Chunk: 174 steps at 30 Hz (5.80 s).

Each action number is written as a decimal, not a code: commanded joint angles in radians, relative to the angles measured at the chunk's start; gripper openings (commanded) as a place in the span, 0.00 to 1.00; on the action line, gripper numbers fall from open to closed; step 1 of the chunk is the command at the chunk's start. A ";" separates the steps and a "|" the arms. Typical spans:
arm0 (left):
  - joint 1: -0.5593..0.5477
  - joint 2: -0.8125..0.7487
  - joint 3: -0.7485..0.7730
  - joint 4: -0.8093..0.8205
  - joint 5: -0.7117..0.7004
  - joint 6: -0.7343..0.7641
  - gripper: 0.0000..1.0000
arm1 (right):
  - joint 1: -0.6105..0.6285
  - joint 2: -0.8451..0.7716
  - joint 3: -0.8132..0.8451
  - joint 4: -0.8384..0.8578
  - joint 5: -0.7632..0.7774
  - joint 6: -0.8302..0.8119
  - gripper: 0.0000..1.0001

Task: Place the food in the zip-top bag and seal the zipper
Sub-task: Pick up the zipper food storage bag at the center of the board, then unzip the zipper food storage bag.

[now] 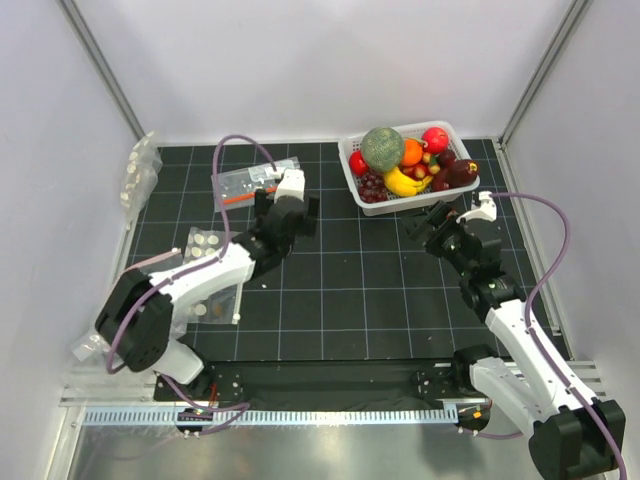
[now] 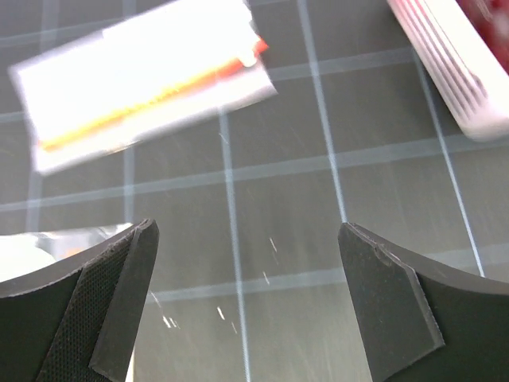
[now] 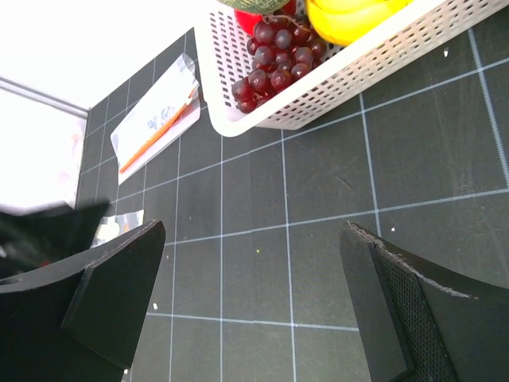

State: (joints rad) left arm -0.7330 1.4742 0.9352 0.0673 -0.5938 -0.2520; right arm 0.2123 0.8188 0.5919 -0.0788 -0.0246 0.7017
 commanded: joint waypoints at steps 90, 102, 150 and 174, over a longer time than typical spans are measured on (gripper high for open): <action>-0.034 0.463 1.034 -0.833 0.091 0.079 0.00 | -0.001 0.048 -0.036 0.209 -0.242 -0.051 0.97; -0.213 0.048 0.780 -1.038 0.357 0.114 0.00 | 0.009 -0.040 -0.144 0.600 -0.556 -0.116 0.84; -0.267 -0.330 0.353 -0.897 0.764 0.267 0.00 | 0.547 -0.153 -0.132 0.548 -0.443 -0.550 0.01; -0.259 -0.411 0.260 -0.813 0.710 0.258 0.00 | 0.544 -0.529 -0.161 0.311 0.326 -0.562 0.01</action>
State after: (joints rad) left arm -1.0046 1.0653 1.2015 -0.7040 0.1452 0.0078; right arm 0.7639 0.3550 0.4366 0.2287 -0.0353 0.1589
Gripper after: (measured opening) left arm 0.039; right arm 0.033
